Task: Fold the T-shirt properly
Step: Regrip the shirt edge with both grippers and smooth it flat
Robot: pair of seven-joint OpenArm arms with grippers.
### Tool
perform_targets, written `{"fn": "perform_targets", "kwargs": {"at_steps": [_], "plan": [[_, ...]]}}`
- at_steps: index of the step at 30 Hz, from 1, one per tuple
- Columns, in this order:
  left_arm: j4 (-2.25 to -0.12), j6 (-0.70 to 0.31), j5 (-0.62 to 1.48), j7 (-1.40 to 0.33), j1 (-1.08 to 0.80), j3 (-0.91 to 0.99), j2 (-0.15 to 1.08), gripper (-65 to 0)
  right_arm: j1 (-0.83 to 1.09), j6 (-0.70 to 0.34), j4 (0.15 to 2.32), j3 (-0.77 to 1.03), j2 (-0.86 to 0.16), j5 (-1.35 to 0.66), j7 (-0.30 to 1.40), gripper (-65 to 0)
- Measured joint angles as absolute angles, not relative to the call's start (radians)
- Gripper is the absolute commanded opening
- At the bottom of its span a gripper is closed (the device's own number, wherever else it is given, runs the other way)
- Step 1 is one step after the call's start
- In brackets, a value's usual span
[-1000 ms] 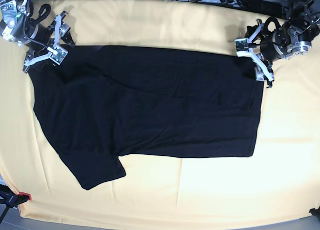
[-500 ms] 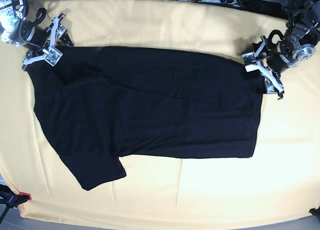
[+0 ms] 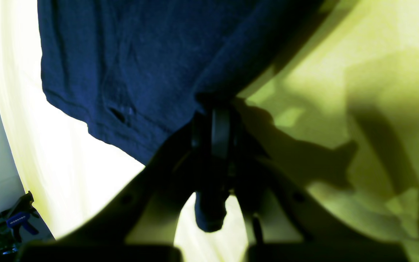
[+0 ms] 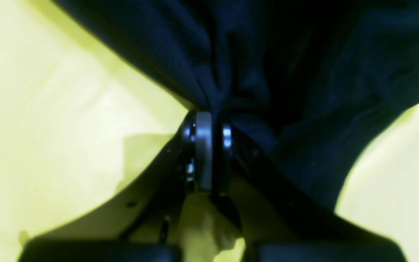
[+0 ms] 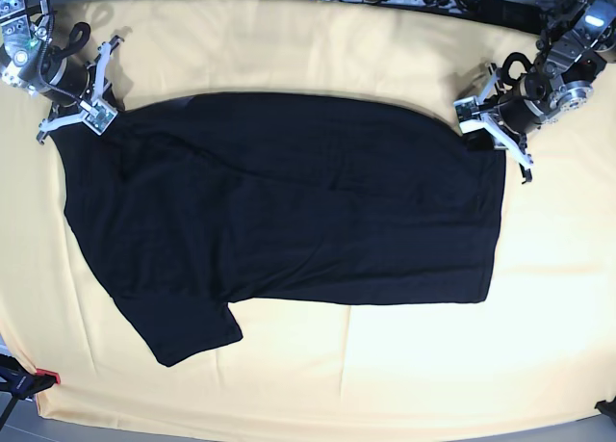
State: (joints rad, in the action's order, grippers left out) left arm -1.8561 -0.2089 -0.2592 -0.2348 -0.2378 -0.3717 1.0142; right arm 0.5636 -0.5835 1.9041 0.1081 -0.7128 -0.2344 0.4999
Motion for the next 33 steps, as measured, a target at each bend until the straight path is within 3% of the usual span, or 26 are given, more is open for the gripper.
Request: {"fn": "perform_targets", "kwargs": {"at_steps": [9,16,22,33], "plan": [[-1.93,-0.247,-0.243,-0.292,-0.241,-0.374,1.071,-65.0,0.572,-0.585,2.013,0.107,-0.751,-0.241,0.699,-65.0],[-1.988,-0.508,-0.105,-0.276,-0.251,-0.374,1.199,-65.0,0.664,-0.58,2.07,0.107,-0.868,-0.3,0.81,-65.0],[-1.995,-0.701,0.041,-0.267,-0.25,-0.374,1.266,-65.0,0.719,-0.581,2.074,0.107,-0.884,-0.375,0.903,-65.0],[-2.077,-0.694,0.117,-0.292,-0.283,-0.374,1.319,-65.0,0.875,-0.569,2.134,0.107,-0.886,-0.356,0.958,-65.0]]}}
